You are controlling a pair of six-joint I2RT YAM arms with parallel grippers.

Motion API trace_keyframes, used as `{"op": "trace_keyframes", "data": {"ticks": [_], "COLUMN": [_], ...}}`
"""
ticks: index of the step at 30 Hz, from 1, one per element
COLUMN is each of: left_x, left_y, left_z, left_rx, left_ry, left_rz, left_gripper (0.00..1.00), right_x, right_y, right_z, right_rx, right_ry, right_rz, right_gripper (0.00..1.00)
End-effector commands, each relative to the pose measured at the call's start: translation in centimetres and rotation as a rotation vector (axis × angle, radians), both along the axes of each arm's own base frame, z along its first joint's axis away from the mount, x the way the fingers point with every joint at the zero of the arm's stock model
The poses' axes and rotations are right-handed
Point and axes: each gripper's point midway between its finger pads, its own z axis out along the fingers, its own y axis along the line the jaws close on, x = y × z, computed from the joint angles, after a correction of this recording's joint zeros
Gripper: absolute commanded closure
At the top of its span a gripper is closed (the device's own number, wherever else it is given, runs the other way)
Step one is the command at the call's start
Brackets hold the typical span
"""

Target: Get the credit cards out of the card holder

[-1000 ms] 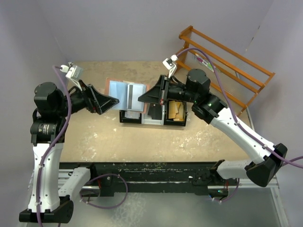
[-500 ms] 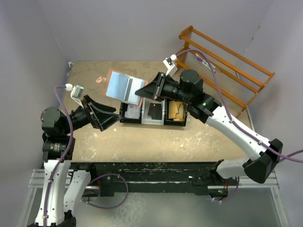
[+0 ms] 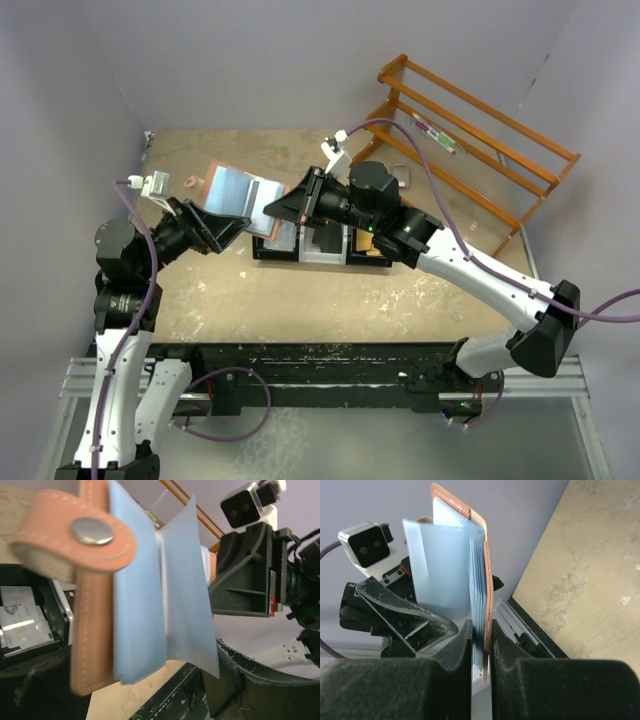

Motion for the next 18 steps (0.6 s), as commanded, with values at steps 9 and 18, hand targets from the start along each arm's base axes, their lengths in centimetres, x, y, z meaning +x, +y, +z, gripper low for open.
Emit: {"op": "trace_keyframes", "data": {"ticks": [9,18], "left_x": [-0.4,-1.6], "left_y": [1.1,-0.5], "left_z": [4.7,5.2], "left_rx": [-0.043,-0.015], "left_ry": [-0.070,-0.078], "left_rz": [0.102,-0.045], "left_gripper": [0.76,1.00], "right_x": [-0.8,-2.8], "right_y": [-1.2,-1.3], "right_z": [5.0,1.0], "right_rx": [0.161,0.060], "right_ry": [-0.097,-0.171], "right_rz": [-0.018,0.182], "right_gripper": [1.00,0.50]}}
